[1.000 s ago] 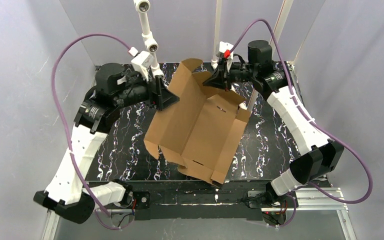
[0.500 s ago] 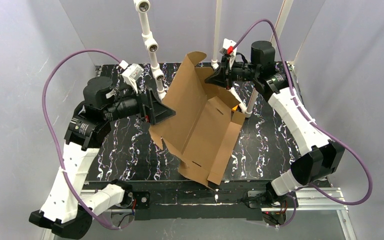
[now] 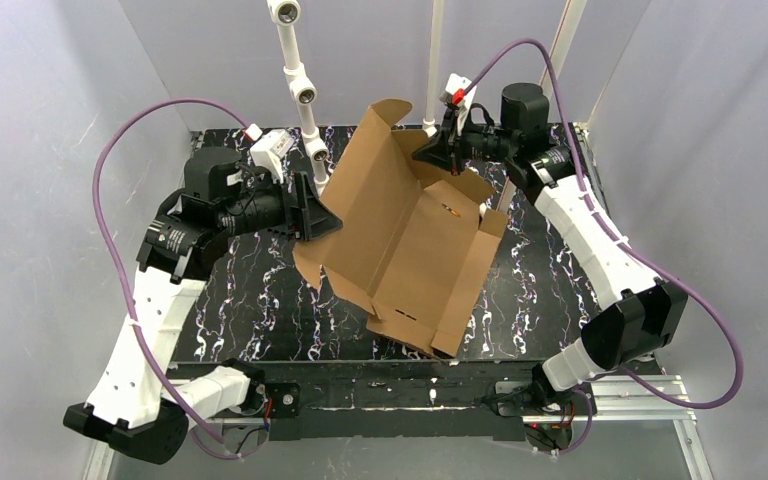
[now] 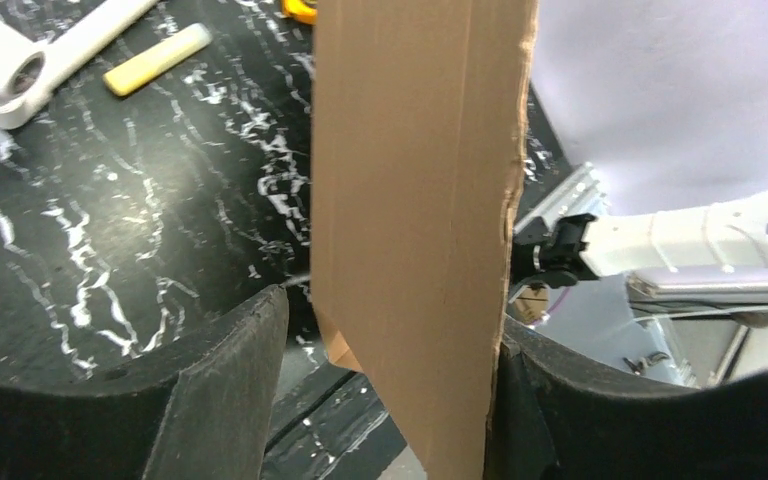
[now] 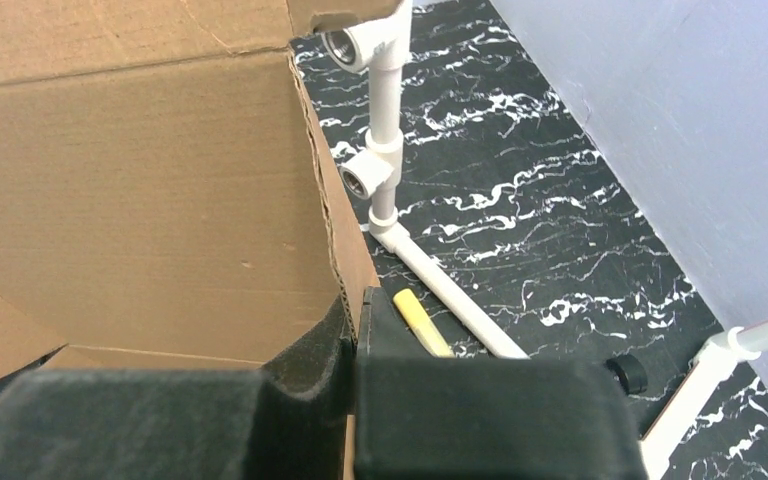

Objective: Fold the paper box

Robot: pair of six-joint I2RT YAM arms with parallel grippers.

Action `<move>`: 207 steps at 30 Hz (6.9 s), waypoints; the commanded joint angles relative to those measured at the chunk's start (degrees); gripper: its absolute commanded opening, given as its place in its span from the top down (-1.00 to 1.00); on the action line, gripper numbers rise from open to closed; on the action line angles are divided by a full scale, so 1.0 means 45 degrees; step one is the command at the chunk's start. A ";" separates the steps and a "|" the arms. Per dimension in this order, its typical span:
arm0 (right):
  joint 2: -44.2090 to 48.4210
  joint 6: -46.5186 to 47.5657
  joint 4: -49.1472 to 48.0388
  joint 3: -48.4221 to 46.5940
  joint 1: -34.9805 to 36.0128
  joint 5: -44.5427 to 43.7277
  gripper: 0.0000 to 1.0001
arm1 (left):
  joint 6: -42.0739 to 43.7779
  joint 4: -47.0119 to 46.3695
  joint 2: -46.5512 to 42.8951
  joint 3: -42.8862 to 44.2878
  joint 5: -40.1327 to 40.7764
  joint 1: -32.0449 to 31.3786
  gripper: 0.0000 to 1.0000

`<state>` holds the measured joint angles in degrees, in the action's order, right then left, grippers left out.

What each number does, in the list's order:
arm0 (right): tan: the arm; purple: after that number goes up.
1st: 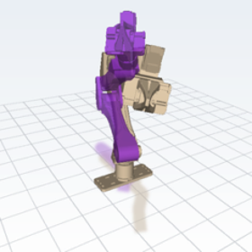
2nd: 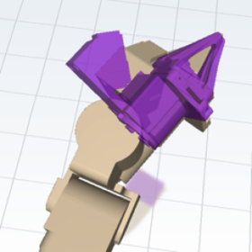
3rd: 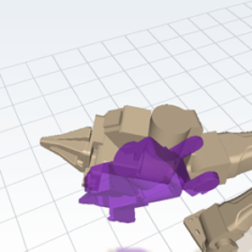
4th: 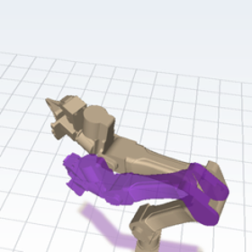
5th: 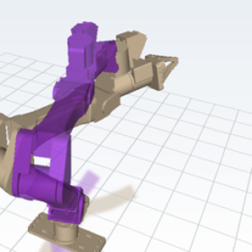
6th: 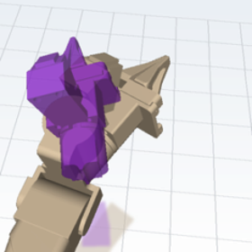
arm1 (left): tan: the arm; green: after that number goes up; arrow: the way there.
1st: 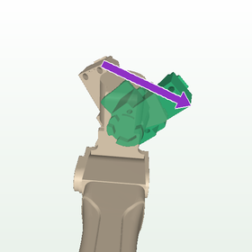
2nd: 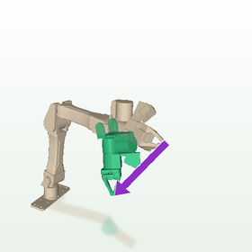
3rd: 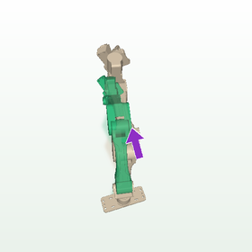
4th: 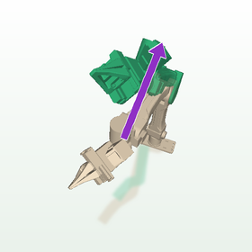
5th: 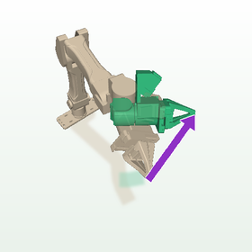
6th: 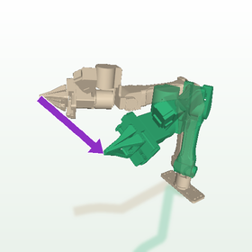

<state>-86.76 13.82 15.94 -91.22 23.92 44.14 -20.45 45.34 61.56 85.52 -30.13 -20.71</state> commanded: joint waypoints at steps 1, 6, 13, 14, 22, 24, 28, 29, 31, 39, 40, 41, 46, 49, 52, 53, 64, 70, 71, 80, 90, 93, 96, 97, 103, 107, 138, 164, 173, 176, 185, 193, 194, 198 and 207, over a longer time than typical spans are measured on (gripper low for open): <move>-0.0102 -0.0085 -0.0541 0.0309 0.0291 -0.0784 0.97 | 0.1331 0.1355 0.0192 0.0979 0.1724 0.0046 -0.27; -0.0293 0.0136 -0.0545 0.0547 0.0454 -0.1489 0.97 | 0.1574 0.1156 0.0378 0.1741 0.0819 0.0051 -0.49; -0.0444 0.0270 -0.0574 0.0700 0.0465 -0.1888 0.97 | 0.1930 0.0936 -0.0032 0.1710 0.0190 0.0075 -0.97; -0.0461 0.0283 -0.0589 0.0718 0.0470 -0.1897 0.97 | 0.1859 0.0965 -0.0111 0.1718 0.0316 0.0110 -0.97; -0.0563 0.0268 -0.0653 0.0702 0.0485 -0.1879 0.97 | 0.1086 0.1369 0.0241 0.1180 0.0211 0.0168 -0.91; -0.0545 0.0269 -0.0643 0.0673 0.0485 -0.1894 0.97 | 0.1220 0.1366 0.0295 0.1049 0.0269 0.0169 -0.72; -0.0604 0.0278 -0.0578 0.0443 0.0485 -0.1972 0.97 | 0.1356 0.1315 0.0612 0.1030 -0.0086 0.0168 -0.35; -0.0653 0.0269 -0.0547 0.0356 0.0485 -0.1977 0.97 | 0.1374 0.1331 0.0731 0.1047 -0.0297 0.0168 -0.28; -0.0753 0.0262 -0.0500 0.0138 0.0485 -0.1977 0.97 | 0.1380 0.1347 0.0942 0.1076 -0.0602 0.0168 -0.12; -0.0834 0.0247 -0.0413 -0.0120 0.0485 -0.2053 0.97 | 0.1908 0.1813 0.1384 0.1324 -0.0353 0.0158 0.59; -0.0822 0.0248 -0.0418 -0.0105 0.0485 -0.2069 0.97 | 0.2066 0.1962 0.1428 0.1406 -0.0194 0.0167 0.70; -0.0816 0.0248 -0.0418 -0.0103 0.0485 -0.2074 0.97 | 0.2203 0.2172 0.1474 0.1482 -0.0054 0.0168 0.82; -0.0805 0.0253 -0.0418 -0.0139 0.0485 -0.2044 0.97 | 0.2687 0.2294 0.1328 0.1505 0.0020 0.0167 1.00; -0.0791 0.0273 -0.0418 -0.0159 0.0485 -0.1894 0.97 | 0.3028 0.2252 0.1248 0.1502 -0.0179 0.0168 1.00; -0.0750 0.0270 -0.0418 -0.0142 0.0485 -0.1699 0.97 | 0.3087 0.2121 0.1209 0.1433 -0.0249 0.0168 0.84; -0.0750 0.0268 -0.0428 -0.0139 0.0485 -0.1649 0.97 | 0.3070 0.2091 0.1204 0.1408 -0.0276 0.0168 0.76; -0.0671 0.0287 -0.0476 0.0050 0.0504 -0.1607 0.97 | 0.2477 0.1444 0.1041 0.1300 -0.0562 0.0441 0.26; -0.0651 0.0287 -0.0515 0.0133 0.0504 -0.1659 0.97 | 0.1931 0.1118 0.1085 0.1173 -0.1373 0.0773 0.31; -0.0660 0.0302 -0.0516 0.0134 0.0504 -0.1681 0.97 | 0.1883 0.1091 0.1100 0.1154 -0.1469 0.0803 0.33; -0.0734 0.0293 -0.0506 0.0050 0.0504 -0.1733 0.97 | 0.2297 0.1453 0.1384 0.1138 -0.2206 0.0889 1.00; -0.1144 0.1263 0.0676 -0.1326 0.0901 -0.0167 0.47 | 0.4663 0.1317 0.0818 0.1819 -0.0877 0.0910 1.00; -0.1000 0.2586 0.2097 -0.1988 0.1215 0.0240 -0.13 | 0.5623 0.1207 0.0449 0.2355 -0.0059 0.0895 1.00; -0.0621 0.4022 0.3588 -0.2532 0.1305 0.0499 -0.70 | 0.6521 0.1567 0.0487 0.3318 0.0621 0.0908 1.00; -0.0480 0.4463 0.4045 -0.2694 0.1305 0.0398 -0.83 | 0.6817 0.1802 0.0640 0.3723 0.0692 0.0893 1.00; 0.0724 0.7099 0.6875 -0.2642 0.1288 0.0041 -0.97 | 0.7676 0.2523 0.1376 0.5587 0.0877 0.0876 1.00; 0.1604 0.7348 0.6798 -0.1065 0.1100 -0.0425 -0.96 | 0.8682 0.2971 0.1695 0.6426 0.1724 0.0559 1.00; 0.1504 0.3573 0.0461 0.3879 -0.1214 -0.1806 -0.76 | 1.1521 0.3303 -0.0142 0.5150 0.1945 -0.0898 1.00; 0.0708 0.3894 0.2565 0.2272 -0.1704 -0.1471 -0.58 | 1.1463 0.3210 -0.0628 0.4390 0.1560 -0.1080 1.00; 0.0814 0.3958 0.2259 0.2942 -0.1655 -0.1415 0.45 | 1.1406 0.3074 -0.0471 0.4458 0.1411 -0.1233 1.00; 0.0970 0.3808 0.2007 0.3060 -0.1663 -0.1431 0.97 | 1.1307 0.2909 -0.0210 0.4601 0.1298 -0.1346 1.00; 0.1724 0.0440 -0.1629 0.3781 -0.2357 -0.2538 0.97 | 1.2123 0.2808 0.1496 0.6495 0.2140 -0.2134 1.00; 0.1624 -0.0572 -0.4001 0.5326 -0.1747 -0.3418 0.97 | 1.2860 0.2652 0.0378 0.5009 0.4730 -0.2190 1.00; 0.1602 -0.0572 -0.4186 0.5522 -0.1520 -0.3539 0.97 | 1.2871 0.2535 0.0235 0.4865 0.4909 -0.2194 1.00; 0.1545 -0.1162 -0.5410 0.6515 -0.0772 -0.4038 0.97 | 1.2591 0.2318 0.0290 0.4566 0.4752 -0.2195 1.00; 0.1986 -0.2289 -0.7375 0.8609 -0.0687 -0.5306 0.97 | 1.1075 0.2361 0.0109 0.4002 0.2656 -0.2194 1.00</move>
<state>-80.20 7.18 -9.74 -54.68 20.80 23.35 33.63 58.13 63.55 104.90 -12.75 -30.35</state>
